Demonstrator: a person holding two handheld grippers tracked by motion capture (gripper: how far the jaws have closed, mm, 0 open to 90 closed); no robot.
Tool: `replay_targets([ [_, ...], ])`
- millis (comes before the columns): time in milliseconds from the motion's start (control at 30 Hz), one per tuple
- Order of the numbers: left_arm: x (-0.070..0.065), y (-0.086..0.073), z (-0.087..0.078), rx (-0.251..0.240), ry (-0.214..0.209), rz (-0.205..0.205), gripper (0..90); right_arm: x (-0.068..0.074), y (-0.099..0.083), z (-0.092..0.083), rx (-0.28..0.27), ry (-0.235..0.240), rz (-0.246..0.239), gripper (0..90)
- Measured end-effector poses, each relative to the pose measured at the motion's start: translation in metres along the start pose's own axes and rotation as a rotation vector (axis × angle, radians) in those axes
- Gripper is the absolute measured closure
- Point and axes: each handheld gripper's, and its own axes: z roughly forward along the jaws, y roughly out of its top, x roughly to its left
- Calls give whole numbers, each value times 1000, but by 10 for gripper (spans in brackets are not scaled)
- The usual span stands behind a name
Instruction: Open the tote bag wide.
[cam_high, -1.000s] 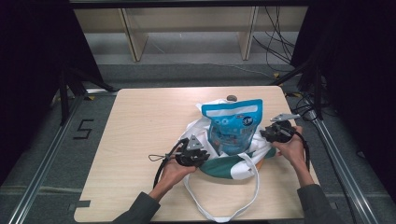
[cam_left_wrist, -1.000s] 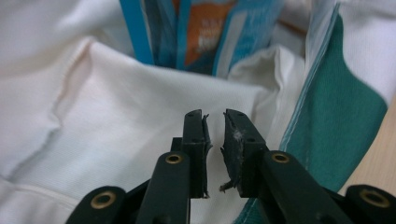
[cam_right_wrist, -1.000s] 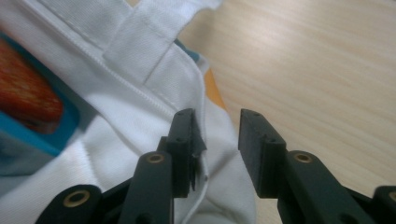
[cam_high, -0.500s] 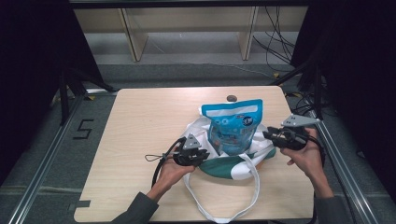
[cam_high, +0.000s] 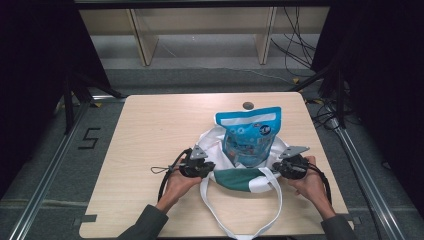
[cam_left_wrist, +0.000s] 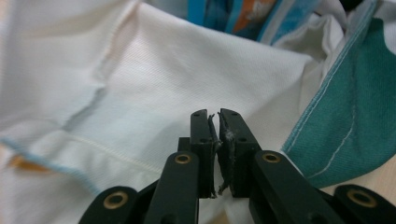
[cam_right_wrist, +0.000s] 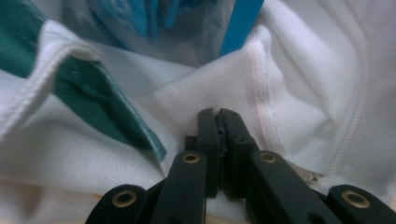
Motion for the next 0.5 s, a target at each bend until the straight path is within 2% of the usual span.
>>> replay_targets([
  [100, -8, -5, 8, 41, -16, 21, 834, -3, 2, 7, 14, -4, 10, 880],
  [167, -8, -3, 8, 43, -20, 32, 827, -8, 6, 13, 3, -12, 3, 879],
  [200, -9, -3, 9, 43, -18, 32, 823, -10, 7, 14, 2, 6, 24, 879],
  [233, -11, -3, 10, 41, -7, 12, 824, -12, 7, 15, 0, 2, 23, 879],
  [267, -11, -3, 11, 46, 0, 30, 828, -14, 7, 17, -20, 1, 31, 877],
  [433, -13, -1, 16, 51, 24, 59, 833, -19, 14, 22, -3, -3, 21, 876],
  [467, -13, -1, 16, 52, 26, 53, 832, -22, 16, 25, -9, -3, 21, 877],
  [500, -11, -1, 16, 52, 25, 71, 829, -23, 18, 26, -4, 7, 34, 877],
])
